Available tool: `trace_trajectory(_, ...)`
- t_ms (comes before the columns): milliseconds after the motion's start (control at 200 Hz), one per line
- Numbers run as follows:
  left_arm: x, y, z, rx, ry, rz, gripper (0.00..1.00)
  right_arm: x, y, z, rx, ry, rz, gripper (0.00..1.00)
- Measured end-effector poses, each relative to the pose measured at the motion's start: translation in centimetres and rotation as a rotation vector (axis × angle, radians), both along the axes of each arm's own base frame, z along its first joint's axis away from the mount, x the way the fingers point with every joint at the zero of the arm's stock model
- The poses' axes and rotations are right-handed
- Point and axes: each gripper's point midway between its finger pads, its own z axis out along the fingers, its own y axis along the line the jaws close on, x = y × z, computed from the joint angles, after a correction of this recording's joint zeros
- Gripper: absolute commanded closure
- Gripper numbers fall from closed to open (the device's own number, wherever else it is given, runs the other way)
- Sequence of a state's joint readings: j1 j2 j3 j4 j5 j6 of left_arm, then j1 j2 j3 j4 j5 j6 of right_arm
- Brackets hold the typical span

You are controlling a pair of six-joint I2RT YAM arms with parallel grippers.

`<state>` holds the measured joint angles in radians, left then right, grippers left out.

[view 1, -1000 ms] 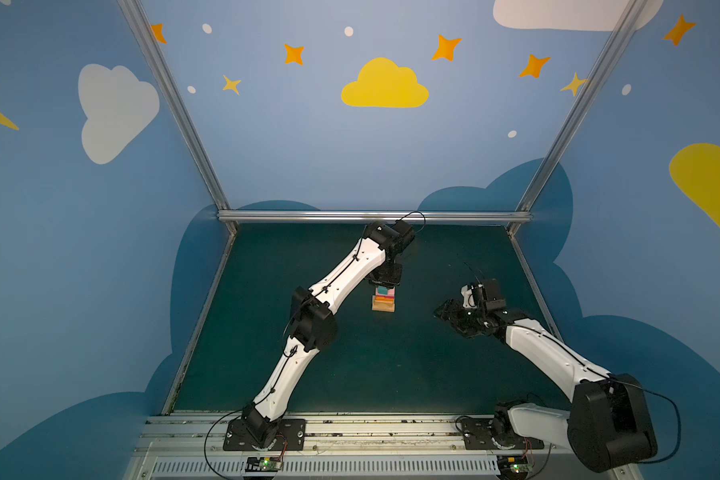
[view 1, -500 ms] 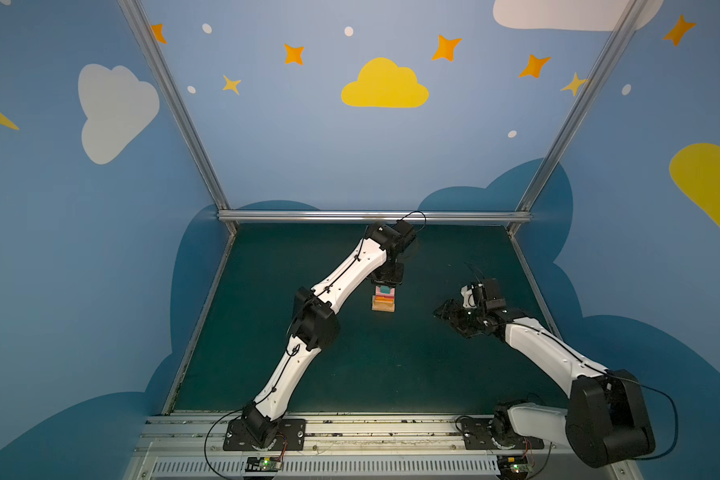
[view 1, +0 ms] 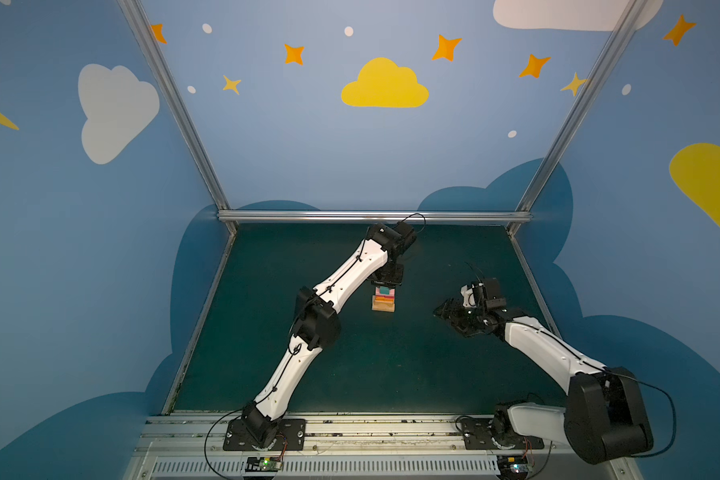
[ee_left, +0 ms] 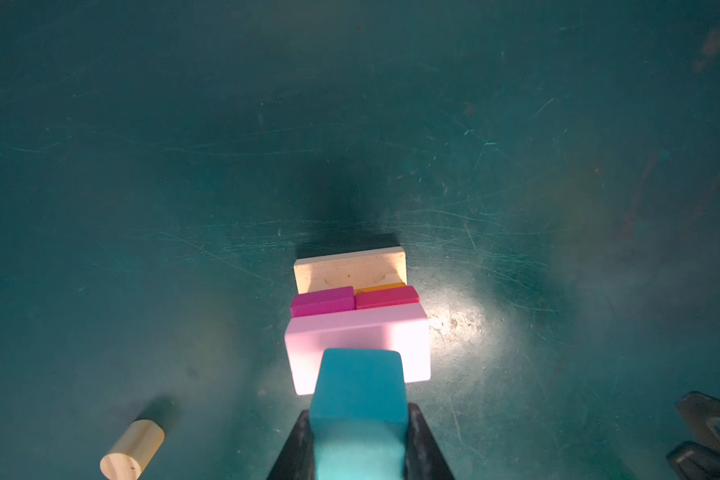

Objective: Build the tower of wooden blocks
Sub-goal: 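Lower the teal cube onto the pink block and open the left gripper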

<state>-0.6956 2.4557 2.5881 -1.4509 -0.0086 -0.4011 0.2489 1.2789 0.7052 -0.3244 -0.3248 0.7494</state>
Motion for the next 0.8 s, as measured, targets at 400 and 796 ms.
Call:
trace_trajectory(400, 0.54, -0.34, 0.55, -0.015, -0.026, 0.001, 0.82, 0.08, -0.18, 0.05, 0.006, -0.001, -0.001, 0.33)
trace_trajectory(796, 0.54, -0.34, 0.25, -0.012, -0.021, 0.005, 0.81, 0.14, -0.05, -0.1, 0.011, 0.003, 0.003, 0.33)
